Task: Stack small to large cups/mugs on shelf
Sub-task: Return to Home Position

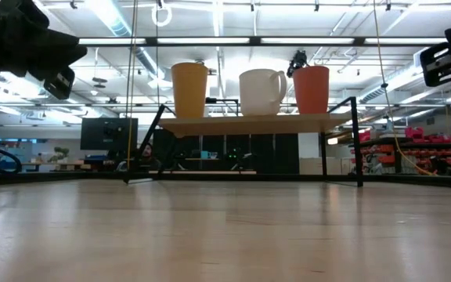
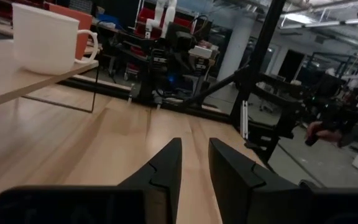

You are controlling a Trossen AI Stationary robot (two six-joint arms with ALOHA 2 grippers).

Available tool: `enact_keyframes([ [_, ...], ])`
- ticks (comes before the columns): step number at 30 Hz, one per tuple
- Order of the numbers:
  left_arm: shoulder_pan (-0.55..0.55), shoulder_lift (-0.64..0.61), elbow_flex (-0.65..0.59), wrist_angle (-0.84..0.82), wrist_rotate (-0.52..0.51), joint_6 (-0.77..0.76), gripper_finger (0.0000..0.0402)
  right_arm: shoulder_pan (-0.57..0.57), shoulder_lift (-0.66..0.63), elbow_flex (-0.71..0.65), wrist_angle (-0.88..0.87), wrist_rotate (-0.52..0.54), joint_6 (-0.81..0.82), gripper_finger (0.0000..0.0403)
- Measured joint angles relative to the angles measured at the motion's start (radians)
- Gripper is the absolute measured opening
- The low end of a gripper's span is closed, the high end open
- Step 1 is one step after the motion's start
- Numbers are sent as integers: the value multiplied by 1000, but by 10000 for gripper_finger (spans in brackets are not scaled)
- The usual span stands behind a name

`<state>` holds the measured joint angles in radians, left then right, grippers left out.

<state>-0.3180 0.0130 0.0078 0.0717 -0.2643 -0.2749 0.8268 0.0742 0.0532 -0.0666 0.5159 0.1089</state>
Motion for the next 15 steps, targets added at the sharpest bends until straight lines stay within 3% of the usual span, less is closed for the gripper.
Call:
enact_keyframes([
  [15,0,0,0,-1,0,24,88,0,0,1,1,0,3,86],
])
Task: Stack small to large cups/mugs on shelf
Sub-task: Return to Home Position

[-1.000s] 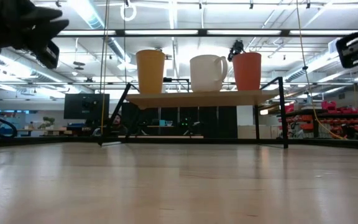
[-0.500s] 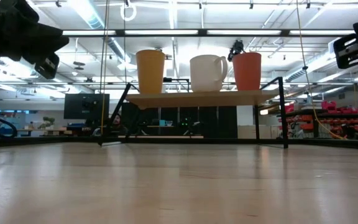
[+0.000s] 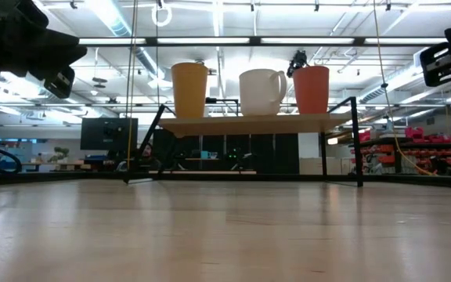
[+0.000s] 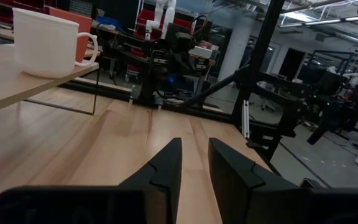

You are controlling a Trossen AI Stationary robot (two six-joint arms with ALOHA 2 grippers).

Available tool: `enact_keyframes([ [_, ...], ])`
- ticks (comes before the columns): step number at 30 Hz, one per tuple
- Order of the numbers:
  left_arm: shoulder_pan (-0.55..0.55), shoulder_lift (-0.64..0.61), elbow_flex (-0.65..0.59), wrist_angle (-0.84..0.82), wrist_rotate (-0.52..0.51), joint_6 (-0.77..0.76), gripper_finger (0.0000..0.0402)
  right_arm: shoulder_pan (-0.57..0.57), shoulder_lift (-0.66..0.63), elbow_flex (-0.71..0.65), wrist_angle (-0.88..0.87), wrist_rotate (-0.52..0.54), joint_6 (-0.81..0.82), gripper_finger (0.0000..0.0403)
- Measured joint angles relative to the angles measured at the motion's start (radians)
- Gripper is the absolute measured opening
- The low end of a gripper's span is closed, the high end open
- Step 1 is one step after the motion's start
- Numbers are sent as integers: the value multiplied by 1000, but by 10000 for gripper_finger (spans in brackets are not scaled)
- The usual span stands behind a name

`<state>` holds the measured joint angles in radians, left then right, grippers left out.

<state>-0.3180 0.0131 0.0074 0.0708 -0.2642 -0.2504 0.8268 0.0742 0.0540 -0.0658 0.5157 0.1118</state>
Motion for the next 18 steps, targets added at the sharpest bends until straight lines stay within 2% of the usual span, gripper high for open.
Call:
enact_keyframes([
  [18,0,0,0,0,0,0,89,0,0,0,0,0,0,86],
])
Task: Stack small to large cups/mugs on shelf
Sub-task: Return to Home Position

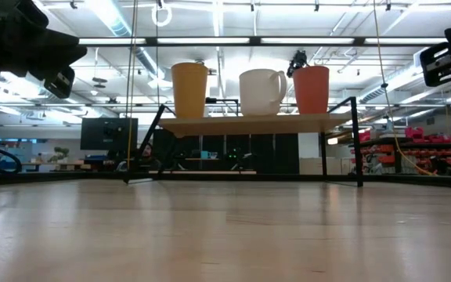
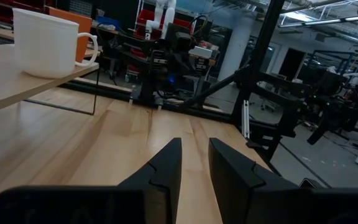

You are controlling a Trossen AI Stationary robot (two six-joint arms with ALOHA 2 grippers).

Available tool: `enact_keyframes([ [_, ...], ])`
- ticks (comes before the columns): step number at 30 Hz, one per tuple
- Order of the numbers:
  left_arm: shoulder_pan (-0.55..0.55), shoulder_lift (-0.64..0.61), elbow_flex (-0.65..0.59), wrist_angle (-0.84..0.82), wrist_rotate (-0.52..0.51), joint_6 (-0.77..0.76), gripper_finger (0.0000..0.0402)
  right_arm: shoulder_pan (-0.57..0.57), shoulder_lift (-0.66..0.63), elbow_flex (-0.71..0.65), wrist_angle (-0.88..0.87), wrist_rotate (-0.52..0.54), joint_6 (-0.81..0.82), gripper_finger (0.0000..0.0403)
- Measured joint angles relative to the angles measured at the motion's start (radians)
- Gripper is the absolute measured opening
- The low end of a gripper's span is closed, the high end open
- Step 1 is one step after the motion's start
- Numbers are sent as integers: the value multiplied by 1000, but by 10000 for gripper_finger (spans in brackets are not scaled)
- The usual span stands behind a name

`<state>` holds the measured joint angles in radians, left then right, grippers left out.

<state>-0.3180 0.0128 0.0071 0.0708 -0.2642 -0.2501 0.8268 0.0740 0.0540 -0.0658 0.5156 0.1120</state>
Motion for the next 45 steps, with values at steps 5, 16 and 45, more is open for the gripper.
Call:
enact_keyframes([
  [5,0,0,0,0,0,0,85,0,0,0,0,0,0,86],
  [16,0,0,0,0,0,0,88,0,0,0,0,0,0,86],
  [45,0,0,0,0,0,0,81,0,0,0,0,0,0,86],
])
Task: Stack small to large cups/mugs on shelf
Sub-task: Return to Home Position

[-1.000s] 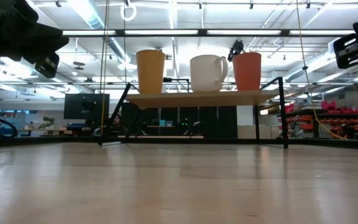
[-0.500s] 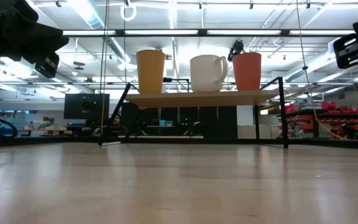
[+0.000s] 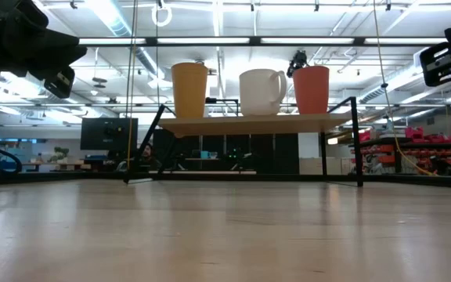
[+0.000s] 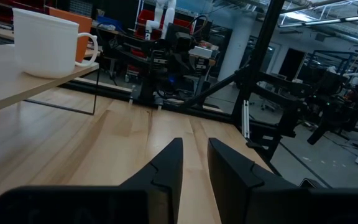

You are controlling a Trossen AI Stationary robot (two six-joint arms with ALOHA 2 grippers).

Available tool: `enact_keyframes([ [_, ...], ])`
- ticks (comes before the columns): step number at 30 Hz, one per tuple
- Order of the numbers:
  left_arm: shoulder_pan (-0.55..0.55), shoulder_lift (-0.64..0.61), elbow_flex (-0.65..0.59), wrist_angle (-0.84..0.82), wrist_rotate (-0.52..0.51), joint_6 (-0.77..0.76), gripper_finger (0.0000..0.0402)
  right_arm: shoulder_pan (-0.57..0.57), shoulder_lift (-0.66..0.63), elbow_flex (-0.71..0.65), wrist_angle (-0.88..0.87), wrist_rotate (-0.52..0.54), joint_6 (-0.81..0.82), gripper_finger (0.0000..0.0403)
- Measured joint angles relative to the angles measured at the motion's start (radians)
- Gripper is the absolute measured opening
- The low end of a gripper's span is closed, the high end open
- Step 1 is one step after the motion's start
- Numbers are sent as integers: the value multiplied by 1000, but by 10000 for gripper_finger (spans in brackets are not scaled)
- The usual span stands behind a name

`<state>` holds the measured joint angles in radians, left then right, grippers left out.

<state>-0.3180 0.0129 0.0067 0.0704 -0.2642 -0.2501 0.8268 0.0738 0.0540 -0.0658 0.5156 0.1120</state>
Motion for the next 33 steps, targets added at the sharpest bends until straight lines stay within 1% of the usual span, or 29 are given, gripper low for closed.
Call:
enact_keyframes([
  [6,0,0,0,0,0,0,88,0,0,0,0,0,0,86],
  [16,0,0,0,0,0,0,81,0,0,0,0,0,0,86],
  [25,0,0,0,0,0,0,89,0,0,0,0,0,0,86],
  [33,0,0,0,0,0,0,81,0,0,0,0,0,0,86],
])
